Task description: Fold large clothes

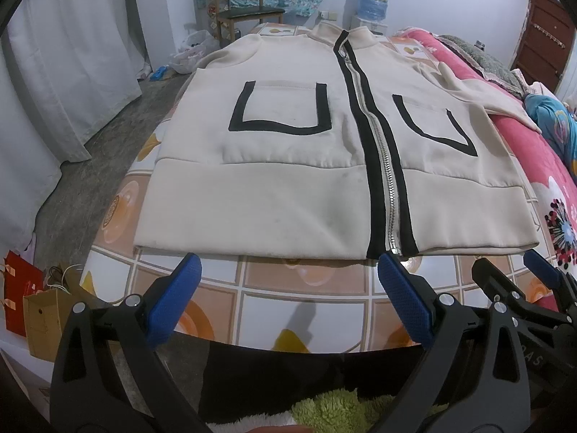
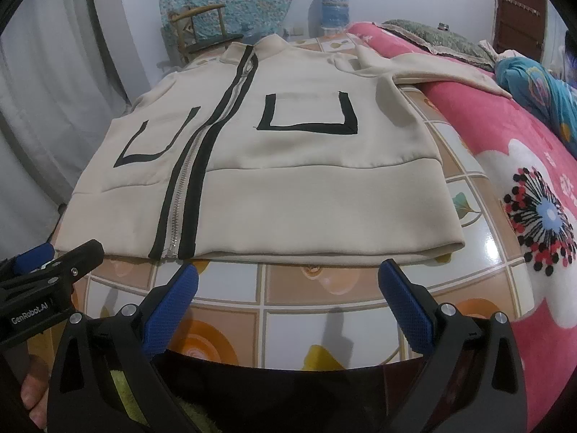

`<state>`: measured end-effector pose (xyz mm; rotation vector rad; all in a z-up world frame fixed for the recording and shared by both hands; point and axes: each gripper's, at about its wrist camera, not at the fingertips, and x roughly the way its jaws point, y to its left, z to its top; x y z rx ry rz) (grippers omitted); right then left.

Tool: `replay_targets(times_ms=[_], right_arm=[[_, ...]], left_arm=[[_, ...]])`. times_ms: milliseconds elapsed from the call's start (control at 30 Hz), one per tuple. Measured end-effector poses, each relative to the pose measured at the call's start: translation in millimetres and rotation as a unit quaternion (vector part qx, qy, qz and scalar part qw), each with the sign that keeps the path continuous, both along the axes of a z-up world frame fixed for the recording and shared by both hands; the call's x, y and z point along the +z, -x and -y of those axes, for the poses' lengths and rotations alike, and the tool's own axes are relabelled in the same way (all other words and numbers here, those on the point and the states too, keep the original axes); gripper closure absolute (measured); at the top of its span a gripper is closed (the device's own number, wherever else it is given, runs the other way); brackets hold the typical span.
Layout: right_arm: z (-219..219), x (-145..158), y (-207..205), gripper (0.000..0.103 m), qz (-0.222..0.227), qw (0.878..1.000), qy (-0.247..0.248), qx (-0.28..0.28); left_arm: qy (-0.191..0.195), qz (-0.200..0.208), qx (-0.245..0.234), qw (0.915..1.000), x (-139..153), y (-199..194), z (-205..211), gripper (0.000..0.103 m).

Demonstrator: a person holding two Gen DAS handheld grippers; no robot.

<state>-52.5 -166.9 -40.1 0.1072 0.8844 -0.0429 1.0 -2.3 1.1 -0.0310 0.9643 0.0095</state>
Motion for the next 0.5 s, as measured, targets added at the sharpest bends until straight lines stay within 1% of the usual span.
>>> replay_targets(times_ms=[500], right_arm=[[1.0,-0.9,-2.2,0.006,0.0,1.0,0.0,0.0]], left_arm=[[0.0,0.0,0.0,1.0,1.0,-1.0,-1.2,0.008]])
